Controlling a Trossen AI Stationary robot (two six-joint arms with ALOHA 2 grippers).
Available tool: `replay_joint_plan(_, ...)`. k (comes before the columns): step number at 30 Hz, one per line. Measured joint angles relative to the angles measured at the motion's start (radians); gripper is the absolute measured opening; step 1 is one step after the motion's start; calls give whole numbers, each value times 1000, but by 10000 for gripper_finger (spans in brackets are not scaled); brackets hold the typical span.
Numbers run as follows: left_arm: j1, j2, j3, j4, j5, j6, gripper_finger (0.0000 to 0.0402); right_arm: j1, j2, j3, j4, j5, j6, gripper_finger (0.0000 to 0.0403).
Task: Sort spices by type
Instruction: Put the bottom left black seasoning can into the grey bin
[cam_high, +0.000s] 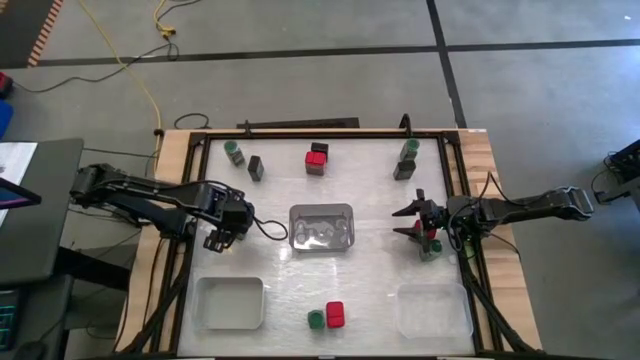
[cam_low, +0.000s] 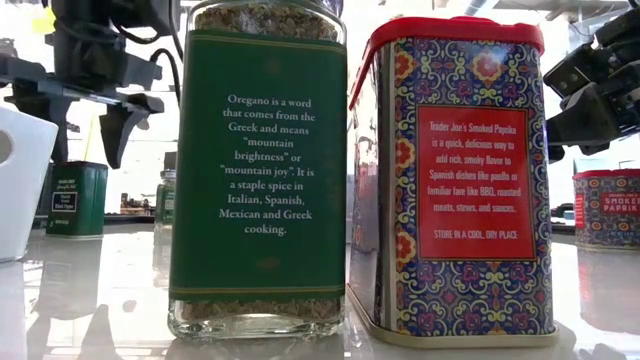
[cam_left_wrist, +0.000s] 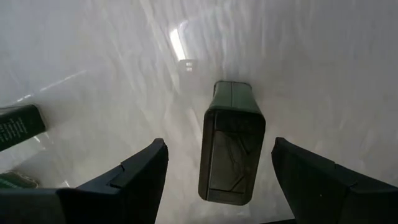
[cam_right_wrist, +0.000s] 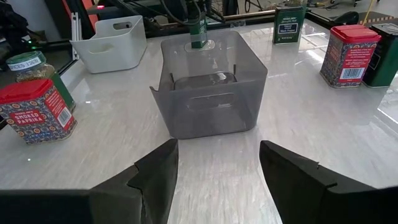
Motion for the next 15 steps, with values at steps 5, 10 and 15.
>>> replay_joint_plan(5,0,-7,-53,0,11,-17,277,0,0,0,0,0,0,255)
replay_joint_plan(10,0,-7,-75,24,13,-26,266,0,0,0,0,0,0,255)
replay_joint_plan(15,0,-7,-76,56,14,-30,243,0,0,0,0,0,0,255)
